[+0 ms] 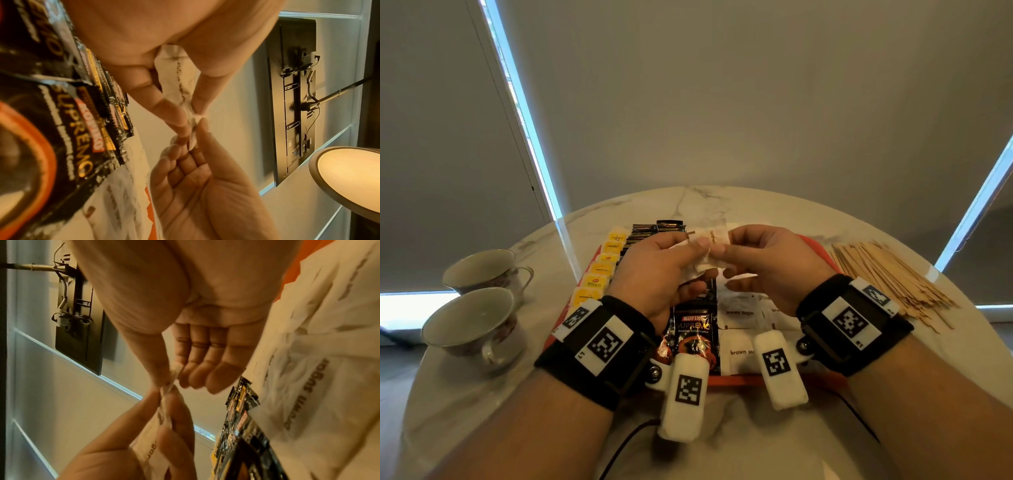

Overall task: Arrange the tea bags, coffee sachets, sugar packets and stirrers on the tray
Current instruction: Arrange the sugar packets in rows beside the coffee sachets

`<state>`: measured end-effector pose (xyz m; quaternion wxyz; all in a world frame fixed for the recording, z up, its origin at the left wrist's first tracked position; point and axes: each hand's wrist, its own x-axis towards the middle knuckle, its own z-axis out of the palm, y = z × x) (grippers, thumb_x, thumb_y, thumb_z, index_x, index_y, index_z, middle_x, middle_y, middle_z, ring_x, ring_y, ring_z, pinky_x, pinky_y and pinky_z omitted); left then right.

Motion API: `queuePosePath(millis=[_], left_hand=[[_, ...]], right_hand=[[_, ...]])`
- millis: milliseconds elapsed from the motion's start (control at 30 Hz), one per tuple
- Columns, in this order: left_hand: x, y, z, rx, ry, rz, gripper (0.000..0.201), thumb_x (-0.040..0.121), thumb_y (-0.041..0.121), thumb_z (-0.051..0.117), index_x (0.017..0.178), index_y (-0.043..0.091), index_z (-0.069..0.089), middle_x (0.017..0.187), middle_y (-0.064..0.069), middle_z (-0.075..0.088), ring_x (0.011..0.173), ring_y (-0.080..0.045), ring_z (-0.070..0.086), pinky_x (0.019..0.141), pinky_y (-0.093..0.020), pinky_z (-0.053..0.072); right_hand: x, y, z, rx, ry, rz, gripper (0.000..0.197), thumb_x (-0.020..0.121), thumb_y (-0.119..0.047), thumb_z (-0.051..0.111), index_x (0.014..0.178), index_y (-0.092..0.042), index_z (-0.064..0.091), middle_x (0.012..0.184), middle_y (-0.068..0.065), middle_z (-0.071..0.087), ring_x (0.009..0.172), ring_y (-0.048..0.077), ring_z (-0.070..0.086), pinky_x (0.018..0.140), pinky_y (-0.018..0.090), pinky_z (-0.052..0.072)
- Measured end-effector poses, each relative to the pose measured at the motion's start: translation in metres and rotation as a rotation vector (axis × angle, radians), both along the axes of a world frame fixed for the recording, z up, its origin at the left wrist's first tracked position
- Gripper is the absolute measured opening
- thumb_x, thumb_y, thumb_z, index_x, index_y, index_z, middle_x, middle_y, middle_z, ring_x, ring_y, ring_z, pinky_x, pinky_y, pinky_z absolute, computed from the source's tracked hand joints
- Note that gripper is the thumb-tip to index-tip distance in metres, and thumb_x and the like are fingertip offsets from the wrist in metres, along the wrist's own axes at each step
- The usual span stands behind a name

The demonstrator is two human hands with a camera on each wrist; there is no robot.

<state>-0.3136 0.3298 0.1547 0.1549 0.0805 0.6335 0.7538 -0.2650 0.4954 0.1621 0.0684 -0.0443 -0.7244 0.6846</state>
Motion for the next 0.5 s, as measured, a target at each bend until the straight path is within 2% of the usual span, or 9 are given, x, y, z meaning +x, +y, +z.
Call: queuePosePath(millis=[67,133,233,367,433,500], left_hand=[[-0.001,0.0,0.001,0.025,-0.006,0.02,0.015,0.096,0.017,0.073,0.11,0.013,0.075,0.101,-0.008,0.08,0.084,-0.021,0.078,0.053,-0.025,0.057],[-0.001,0.001,0.001,0.04,-0.02,0.024,0.016,0.095,0.014,0.073,0.111,0.011,0.073,0.1,-0.009,0.08,0.085,-0.02,0.078,0.054,-0.026,0.058],[0.0,0.003,0.0,0.064,-0.042,0.019,0.019,0.097,0.013,0.072,0.115,0.011,0.069,0.097,-0.009,0.081,0.085,-0.019,0.079,0.054,-0.025,0.058],[0.001,0.005,-0.001,0.1,-0.056,0.032,0.019,0.096,0.014,0.072,0.115,0.01,0.068,0.096,-0.009,0.081,0.083,-0.019,0.079,0.056,-0.026,0.059],[0.0,0.005,0.0,0.129,-0.069,0.032,0.019,0.096,0.011,0.071,0.115,0.006,0.069,0.094,-0.01,0.081,0.08,-0.02,0.079,0.057,-0.027,0.06],[-0.002,0.005,0.0,0.177,-0.091,0.046,0.019,0.096,0.002,0.068,0.116,0.003,0.067,0.092,-0.011,0.08,0.081,-0.022,0.079,0.058,-0.027,0.061]], right_hand=[[0.001,0.001,0.001,0.033,-0.026,0.004,0.017,0.085,-0.015,0.08,0.097,-0.007,0.071,0.084,0.005,0.076,0.073,0.014,0.069,0.071,0.033,0.061],[0.0,0.001,0.003,-0.017,0.001,-0.057,0.012,0.087,-0.012,0.078,0.094,-0.007,0.07,0.082,0.006,0.074,0.073,0.017,0.069,0.069,0.034,0.061],[-0.001,0.001,0.004,-0.143,0.046,-0.125,0.014,0.091,-0.011,0.072,0.102,-0.003,0.068,0.088,0.012,0.074,0.074,0.02,0.069,0.07,0.033,0.061],[0.0,-0.003,0.005,-0.187,0.034,-0.063,0.018,0.091,-0.002,0.069,0.108,0.003,0.066,0.089,0.012,0.075,0.072,0.018,0.072,0.065,0.028,0.061],[-0.002,0.001,0.007,-0.203,0.05,-0.129,0.018,0.09,0.001,0.07,0.107,0.004,0.065,0.087,0.013,0.072,0.071,0.018,0.07,0.068,0.031,0.063],[-0.008,0.013,0.01,-0.261,0.051,-0.25,0.015,0.088,0.003,0.072,0.1,-0.002,0.065,0.086,0.012,0.07,0.07,0.019,0.069,0.069,0.034,0.063]])
